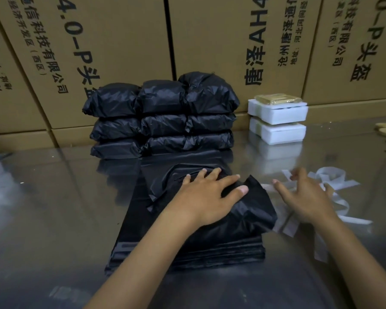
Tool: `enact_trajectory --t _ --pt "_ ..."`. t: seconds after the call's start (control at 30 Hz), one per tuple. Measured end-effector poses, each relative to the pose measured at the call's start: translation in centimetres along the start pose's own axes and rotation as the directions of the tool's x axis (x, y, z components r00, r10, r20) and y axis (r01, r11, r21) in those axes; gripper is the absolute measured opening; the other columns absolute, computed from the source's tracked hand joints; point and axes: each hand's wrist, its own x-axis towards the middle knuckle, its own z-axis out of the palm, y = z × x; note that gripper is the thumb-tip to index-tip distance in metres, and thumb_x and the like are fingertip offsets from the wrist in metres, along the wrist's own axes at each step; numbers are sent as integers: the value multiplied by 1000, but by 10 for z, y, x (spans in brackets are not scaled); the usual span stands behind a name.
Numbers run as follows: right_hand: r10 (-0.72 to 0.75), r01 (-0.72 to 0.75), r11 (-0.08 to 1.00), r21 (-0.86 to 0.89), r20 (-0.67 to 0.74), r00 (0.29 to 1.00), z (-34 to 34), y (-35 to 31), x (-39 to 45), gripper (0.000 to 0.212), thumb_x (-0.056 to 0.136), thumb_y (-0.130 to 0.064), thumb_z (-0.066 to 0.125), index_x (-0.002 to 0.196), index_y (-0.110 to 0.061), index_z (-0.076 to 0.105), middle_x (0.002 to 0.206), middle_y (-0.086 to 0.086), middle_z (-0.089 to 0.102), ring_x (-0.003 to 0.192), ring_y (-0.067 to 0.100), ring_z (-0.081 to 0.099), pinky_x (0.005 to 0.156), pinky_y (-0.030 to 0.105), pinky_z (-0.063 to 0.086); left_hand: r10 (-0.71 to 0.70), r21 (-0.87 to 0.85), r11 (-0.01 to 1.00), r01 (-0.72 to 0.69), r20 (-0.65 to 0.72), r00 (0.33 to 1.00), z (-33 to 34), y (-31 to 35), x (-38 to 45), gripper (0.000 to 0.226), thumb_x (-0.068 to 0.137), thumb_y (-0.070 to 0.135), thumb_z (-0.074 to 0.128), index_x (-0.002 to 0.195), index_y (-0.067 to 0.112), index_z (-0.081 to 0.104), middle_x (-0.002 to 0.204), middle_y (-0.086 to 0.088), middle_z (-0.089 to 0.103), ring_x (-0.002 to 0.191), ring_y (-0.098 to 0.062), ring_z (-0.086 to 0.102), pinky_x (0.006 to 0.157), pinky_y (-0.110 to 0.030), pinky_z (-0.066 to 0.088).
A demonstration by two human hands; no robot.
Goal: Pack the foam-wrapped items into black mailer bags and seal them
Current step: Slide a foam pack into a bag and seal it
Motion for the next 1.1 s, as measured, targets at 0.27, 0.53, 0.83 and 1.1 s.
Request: enact_trajectory --t 0.27,0.53,0.83,1.1 --pt "3 1 999 -43 98 995 -9 17 0 71 88 -38 67 148 -27 31 132 5 58 130 30 48 116 58 17 -243 210 955 209 148 959 5 44 28 55 95 69 24 143 46 39 165 -5 -13 145 -51 -16 108 -77 -6" --pt "-219 277 950 142 -327 919 -13 -26 -22 23 93 -26 64 114 -19 65 86 -8 68 93 17 64 110 46 33 -195 -238 963 127 -286 938 9 -11 2 52 98 61 31 147 43 38 164 6 17 152 -19 9 120 -46 8" --pt "-197 -110 770 629 398 896 3 -71 -64 76 63 -88 58 124 -43 61 119 -24 64 112 -1 57 88 17 43 -402 -890 456 14 -192 895 29 -71 -14 42 94 52 53 135 55 44 160 24 16 149 -8 14 118 -39 25" --pt "-200 -175 704 688 429 881 -2 -75 -77 48 65 -80 60 99 -49 73 100 -30 72 97 -10 64 85 18 43 -553 -980 78 181 109 826 42 -65 -9 82 75 69 64 146 33 42 139 -1 54 117 -25 59 96 -44 49"
